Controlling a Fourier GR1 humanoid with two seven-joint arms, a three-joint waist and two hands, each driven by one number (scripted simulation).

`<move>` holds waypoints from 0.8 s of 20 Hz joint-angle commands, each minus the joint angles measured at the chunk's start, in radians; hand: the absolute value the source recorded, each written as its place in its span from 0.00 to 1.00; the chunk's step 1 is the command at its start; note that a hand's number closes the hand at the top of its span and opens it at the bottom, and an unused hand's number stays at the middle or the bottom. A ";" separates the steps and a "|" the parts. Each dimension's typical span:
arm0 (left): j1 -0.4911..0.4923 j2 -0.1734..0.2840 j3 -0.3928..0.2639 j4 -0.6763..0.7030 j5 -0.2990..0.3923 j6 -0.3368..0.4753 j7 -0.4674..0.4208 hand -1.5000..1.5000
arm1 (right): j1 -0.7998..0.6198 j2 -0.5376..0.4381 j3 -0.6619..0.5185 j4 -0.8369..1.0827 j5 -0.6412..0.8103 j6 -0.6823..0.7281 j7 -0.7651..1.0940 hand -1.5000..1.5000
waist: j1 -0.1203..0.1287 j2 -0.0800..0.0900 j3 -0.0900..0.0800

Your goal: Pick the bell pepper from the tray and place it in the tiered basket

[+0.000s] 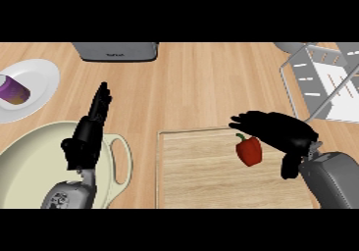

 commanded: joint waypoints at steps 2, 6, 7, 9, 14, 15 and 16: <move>-0.024 0.014 0.032 0.010 0.012 -0.027 0.012 0.50 | 0.057 0.030 0.004 -0.039 0.029 -0.003 -0.015 0.00 | -0.003 -0.001 0.000; 0.009 -0.010 0.001 -0.041 -0.007 -0.012 0.038 0.50 | 0.068 -0.008 -0.032 -0.027 0.022 0.005 -0.067 0.00 | -0.003 -0.001 0.000; -0.044 0.009 0.035 0.003 -0.006 -0.017 0.039 0.50 | -0.006 0.025 -0.027 0.116 0.054 -0.054 -0.082 0.00 | 0.000 0.000 0.000; 0.013 0.007 0.029 -0.006 0.006 -0.034 -0.004 0.50 | 0.039 0.059 -0.018 0.060 0.049 -0.043 -0.063 0.00 | -0.001 0.000 0.000; 0.009 -0.006 0.016 -0.004 -0.021 -0.005 0.008 0.50 | 0.104 0.126 -0.013 0.030 0.059 -0.102 -0.021 0.00 | -0.002 -0.001 0.000; 0.010 0.003 0.036 0.039 0.010 -0.035 -0.037 0.50 | 0.079 0.149 -0.009 0.113 0.076 -0.142 -0.025 1.00 | 0.000 0.000 0.000; 0.041 -0.001 0.012 -0.050 -0.006 -0.026 0.019 0.50 | 0.074 0.113 -0.051 0.074 0.056 -0.132 -0.049 1.00 | 0.000 -0.001 0.000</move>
